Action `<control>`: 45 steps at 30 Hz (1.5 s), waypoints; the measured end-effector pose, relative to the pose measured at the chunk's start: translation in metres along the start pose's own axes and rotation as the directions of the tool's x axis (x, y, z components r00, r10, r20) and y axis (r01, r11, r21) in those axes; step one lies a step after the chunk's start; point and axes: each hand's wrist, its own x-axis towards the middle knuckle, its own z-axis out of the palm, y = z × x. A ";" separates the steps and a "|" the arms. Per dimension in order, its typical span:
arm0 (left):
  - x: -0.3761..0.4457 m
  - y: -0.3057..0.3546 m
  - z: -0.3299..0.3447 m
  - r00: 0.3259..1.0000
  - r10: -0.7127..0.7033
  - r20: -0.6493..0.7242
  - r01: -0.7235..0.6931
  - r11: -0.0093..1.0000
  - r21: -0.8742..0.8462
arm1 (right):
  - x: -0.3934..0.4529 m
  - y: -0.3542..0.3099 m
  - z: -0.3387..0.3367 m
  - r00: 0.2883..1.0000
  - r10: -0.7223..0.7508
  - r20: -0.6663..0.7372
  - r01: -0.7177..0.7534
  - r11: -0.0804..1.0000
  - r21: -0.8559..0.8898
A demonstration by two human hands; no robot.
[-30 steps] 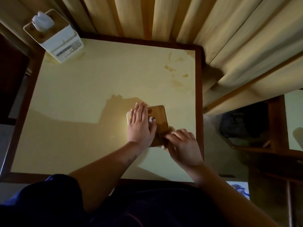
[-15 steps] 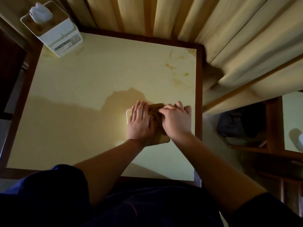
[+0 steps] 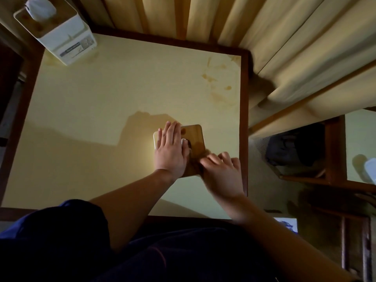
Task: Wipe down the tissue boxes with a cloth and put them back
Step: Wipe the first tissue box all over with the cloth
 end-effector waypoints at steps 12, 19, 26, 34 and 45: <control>0.003 0.001 0.002 0.999 -0.032 -0.013 0.031 0.997 -0.070 | 0.079 -0.015 -0.028 0.963 0.103 0.247 -0.100 0.995 -0.024; 0.001 0.002 0.001 0.999 -0.017 -0.045 0.014 0.998 -0.068 | 0.122 -0.022 -0.021 0.983 0.128 0.134 -0.124 0.992 -0.038; 0.005 -0.002 0.003 0.999 0.008 -0.032 -0.009 0.999 -0.031 | 0.045 -0.009 0.007 0.997 0.081 -0.019 -0.081 0.997 0.009; 0.005 -0.001 0.005 1.000 -0.020 -0.014 0.020 1.000 -0.003 | 0.012 -0.009 -0.028 0.950 0.095 0.298 -0.104 0.995 0.012; 0.002 0.002 0.003 0.998 -0.014 -0.065 0.011 0.999 -0.041 | 0.127 -0.024 -0.046 0.910 0.248 0.332 -0.244 0.968 -0.056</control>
